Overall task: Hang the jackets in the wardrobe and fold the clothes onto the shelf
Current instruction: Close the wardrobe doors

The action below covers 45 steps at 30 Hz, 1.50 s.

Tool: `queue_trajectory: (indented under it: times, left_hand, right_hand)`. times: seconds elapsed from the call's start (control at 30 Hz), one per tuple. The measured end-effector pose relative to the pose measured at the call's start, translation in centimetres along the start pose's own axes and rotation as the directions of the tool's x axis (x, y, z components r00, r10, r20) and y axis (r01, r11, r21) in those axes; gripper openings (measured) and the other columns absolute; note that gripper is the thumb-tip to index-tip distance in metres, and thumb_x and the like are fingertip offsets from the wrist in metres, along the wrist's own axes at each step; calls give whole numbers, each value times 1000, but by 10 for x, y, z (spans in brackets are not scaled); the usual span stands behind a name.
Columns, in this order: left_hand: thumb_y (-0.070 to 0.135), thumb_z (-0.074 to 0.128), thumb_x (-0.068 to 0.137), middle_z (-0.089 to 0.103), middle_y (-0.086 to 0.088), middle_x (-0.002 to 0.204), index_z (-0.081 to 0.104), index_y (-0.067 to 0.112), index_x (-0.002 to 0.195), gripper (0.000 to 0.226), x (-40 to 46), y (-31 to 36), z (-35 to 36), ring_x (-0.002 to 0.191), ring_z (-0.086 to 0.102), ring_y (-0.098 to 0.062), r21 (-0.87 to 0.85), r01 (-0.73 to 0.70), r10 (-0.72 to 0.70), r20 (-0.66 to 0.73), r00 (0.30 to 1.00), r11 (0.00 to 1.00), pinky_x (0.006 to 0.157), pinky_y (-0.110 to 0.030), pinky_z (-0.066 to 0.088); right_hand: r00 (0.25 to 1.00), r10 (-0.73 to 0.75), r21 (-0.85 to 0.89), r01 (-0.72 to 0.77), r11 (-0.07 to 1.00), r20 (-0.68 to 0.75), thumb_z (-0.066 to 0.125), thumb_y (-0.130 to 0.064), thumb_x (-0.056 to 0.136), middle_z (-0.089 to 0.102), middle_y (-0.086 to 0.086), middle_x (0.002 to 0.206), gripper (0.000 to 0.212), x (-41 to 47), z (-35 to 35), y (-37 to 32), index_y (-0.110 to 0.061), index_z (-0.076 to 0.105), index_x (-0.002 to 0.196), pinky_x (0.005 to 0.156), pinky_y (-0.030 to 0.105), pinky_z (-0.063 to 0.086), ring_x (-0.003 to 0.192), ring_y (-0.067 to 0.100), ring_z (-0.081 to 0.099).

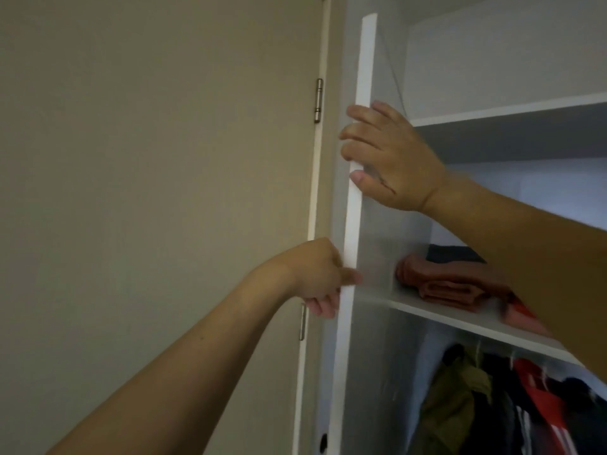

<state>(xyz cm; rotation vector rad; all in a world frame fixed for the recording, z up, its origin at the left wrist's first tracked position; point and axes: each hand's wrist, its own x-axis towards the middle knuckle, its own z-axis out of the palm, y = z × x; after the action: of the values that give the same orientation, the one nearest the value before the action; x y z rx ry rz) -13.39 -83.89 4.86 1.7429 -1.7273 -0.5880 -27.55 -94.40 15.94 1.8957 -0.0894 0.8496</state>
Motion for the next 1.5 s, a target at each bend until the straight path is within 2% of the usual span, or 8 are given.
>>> queue_trajectory:
  times: [0.1,0.17,0.27,0.4,0.7,0.9,1.27,1.5]
  left_hand:
    - [57,62,88,75,-7,79,69,3,93,55,16,31,37,65,73,-18,63,-65,60,86,994,996,63,-30,60]
    - [79,61,71,73,2,99,65,13,110,76,32,51,63,82,71,-16,205,-112,112,13,994,972,71,-29,57]
    - [94,60,44,31,-1,155,17,31,152,133,60,79,111,134,42,-25,157,-186,196,-46,980,970,95,-35,41]
    - [92,57,47,-13,5,163,-23,37,148,141,102,121,187,149,10,-32,22,-267,267,-110,957,964,116,-51,25]
    - [77,62,61,-22,-2,159,-27,33,146,131,186,203,298,146,-8,-42,-18,-197,174,-396,901,980,101,-68,36]
    - [76,64,62,-22,-3,158,-25,33,146,130,229,218,327,144,-17,-45,-58,-200,151,-471,869,978,97,-65,39]
    - [69,68,65,-17,-8,159,-15,27,150,126,265,241,351,143,-13,-48,-38,-141,93,-581,809,989,93,-64,47]
    - [74,68,65,-26,-5,157,-26,31,146,131,268,239,347,143,-19,-48,-38,-115,79,-517,852,993,97,-67,39]
  right_hand:
    - [998,5,-36,-8,999,-70,32,-33,95,58,19,114,38,-49,-24,25,-5,58,96,112,51,25,132,37,40]
    - [999,13,-77,-17,997,-45,33,-32,95,58,20,116,37,-83,-44,45,-4,57,95,113,51,24,132,37,40]
    - [997,48,-176,-35,984,68,34,-30,95,57,21,123,37,-134,-75,72,-3,59,100,114,53,22,134,38,40]
    - [947,163,-322,-68,944,277,35,-31,98,49,20,139,43,-202,-107,102,-3,61,116,117,54,18,140,37,33]
    - [658,467,-566,-75,821,590,17,-38,103,-2,7,163,58,-297,-112,156,-17,6,155,119,48,-12,150,24,-3]
    - [598,553,-590,-158,791,580,19,-29,103,-13,7,161,59,-328,-80,174,-15,-5,155,118,47,-15,149,23,-12]
    - [609,576,-533,-278,799,545,24,-25,100,-16,8,161,63,-366,-39,199,-13,-8,154,118,44,-15,149,23,-12]
    - [545,575,-508,-288,812,610,28,-18,94,-15,8,161,69,-356,-49,199,-14,-6,154,118,45,-15,148,23,-14]
